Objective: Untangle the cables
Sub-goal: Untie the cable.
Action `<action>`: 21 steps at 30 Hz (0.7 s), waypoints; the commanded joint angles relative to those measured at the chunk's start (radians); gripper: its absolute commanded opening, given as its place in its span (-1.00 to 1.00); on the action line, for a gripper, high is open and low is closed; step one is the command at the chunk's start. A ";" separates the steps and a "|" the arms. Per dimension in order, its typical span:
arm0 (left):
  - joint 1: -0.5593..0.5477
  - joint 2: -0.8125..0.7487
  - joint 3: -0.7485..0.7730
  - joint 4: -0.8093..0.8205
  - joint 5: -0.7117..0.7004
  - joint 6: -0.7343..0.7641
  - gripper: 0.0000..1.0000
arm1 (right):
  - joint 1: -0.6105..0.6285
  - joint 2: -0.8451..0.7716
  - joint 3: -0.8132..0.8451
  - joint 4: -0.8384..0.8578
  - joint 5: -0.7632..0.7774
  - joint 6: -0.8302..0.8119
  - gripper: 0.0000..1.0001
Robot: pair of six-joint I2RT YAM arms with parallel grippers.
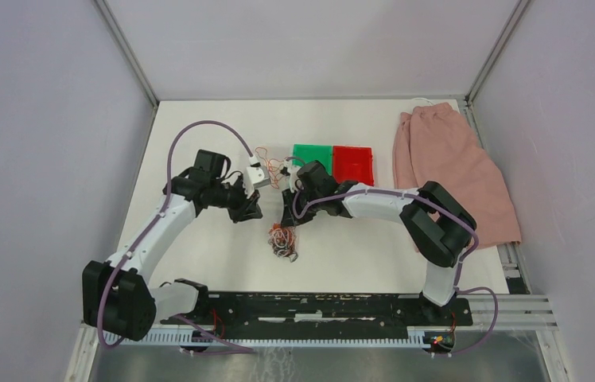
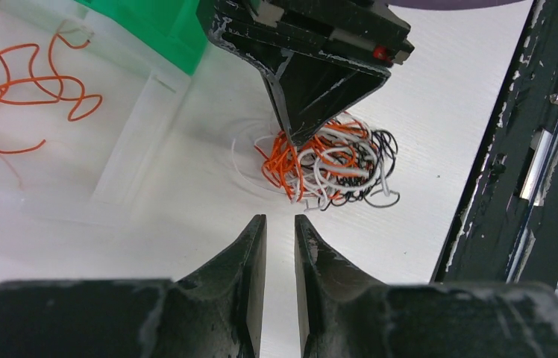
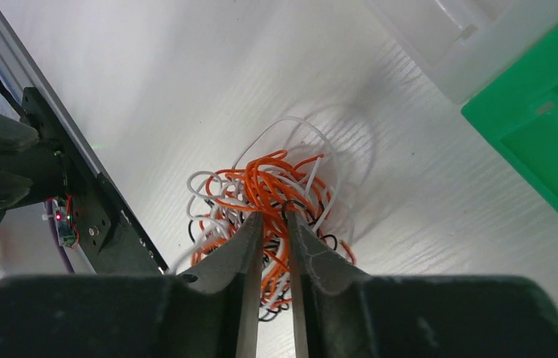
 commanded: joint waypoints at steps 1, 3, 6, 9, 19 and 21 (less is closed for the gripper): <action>0.005 -0.040 0.065 -0.006 0.035 -0.036 -0.46 | 0.004 -0.007 0.041 0.032 -0.055 0.007 -0.69; 0.005 -0.047 0.072 -0.006 0.045 -0.054 -0.46 | 0.004 -0.037 0.029 0.049 -0.051 0.017 -0.90; 0.004 -0.067 0.059 -0.006 0.065 -0.056 -0.46 | 0.004 -0.092 0.019 0.067 -0.053 0.031 -1.00; 0.005 -0.074 0.042 -0.004 0.076 -0.055 -0.46 | 0.004 -0.148 0.000 0.097 -0.073 0.053 -1.00; 0.004 -0.061 0.008 0.009 0.105 -0.023 -0.20 | 0.005 -0.212 -0.042 0.077 -0.050 0.036 -0.27; 0.005 -0.064 0.007 0.000 0.094 -0.005 -0.19 | 0.005 -0.180 -0.028 0.031 -0.039 -0.046 -0.06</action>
